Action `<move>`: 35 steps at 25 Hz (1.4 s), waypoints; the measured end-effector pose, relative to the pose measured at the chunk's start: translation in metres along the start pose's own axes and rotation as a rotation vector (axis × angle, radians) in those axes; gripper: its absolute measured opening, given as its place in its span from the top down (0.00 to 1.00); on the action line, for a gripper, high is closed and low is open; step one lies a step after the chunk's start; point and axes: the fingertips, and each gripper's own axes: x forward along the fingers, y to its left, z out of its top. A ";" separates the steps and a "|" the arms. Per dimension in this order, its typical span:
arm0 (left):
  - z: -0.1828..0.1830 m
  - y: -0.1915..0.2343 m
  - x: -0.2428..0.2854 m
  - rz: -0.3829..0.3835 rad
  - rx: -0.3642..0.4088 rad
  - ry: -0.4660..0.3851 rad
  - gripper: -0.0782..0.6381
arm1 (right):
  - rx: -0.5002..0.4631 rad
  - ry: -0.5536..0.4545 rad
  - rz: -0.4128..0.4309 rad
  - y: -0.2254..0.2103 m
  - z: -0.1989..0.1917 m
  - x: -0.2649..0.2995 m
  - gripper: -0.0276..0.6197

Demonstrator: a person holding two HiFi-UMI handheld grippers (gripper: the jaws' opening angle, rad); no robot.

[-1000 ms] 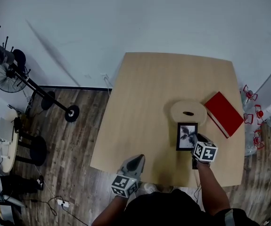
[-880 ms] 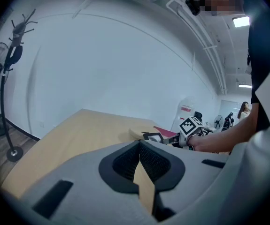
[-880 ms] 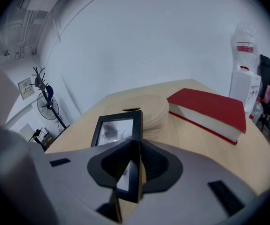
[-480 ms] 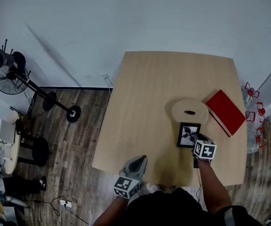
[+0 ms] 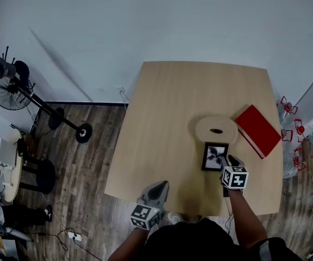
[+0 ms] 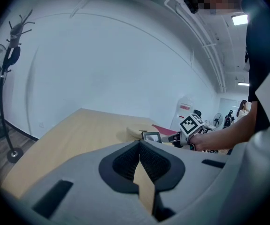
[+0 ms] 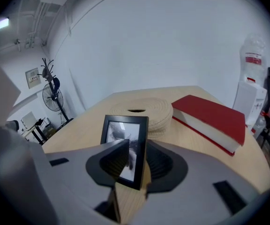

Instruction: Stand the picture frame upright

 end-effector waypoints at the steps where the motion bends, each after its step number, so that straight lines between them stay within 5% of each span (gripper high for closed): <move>1: 0.001 -0.001 0.001 -0.001 0.004 -0.001 0.90 | -0.014 -0.012 0.006 0.002 0.004 -0.005 0.82; 14: 0.011 -0.030 0.013 -0.043 0.045 -0.019 0.90 | -0.157 -0.244 0.050 0.028 0.069 -0.097 0.91; 25: 0.025 -0.047 0.018 -0.047 0.081 -0.041 0.90 | -0.276 -0.339 0.107 0.053 0.090 -0.140 0.94; 35: 0.032 -0.063 0.030 -0.053 0.082 -0.058 0.90 | -0.256 -0.360 0.123 0.042 0.094 -0.157 0.94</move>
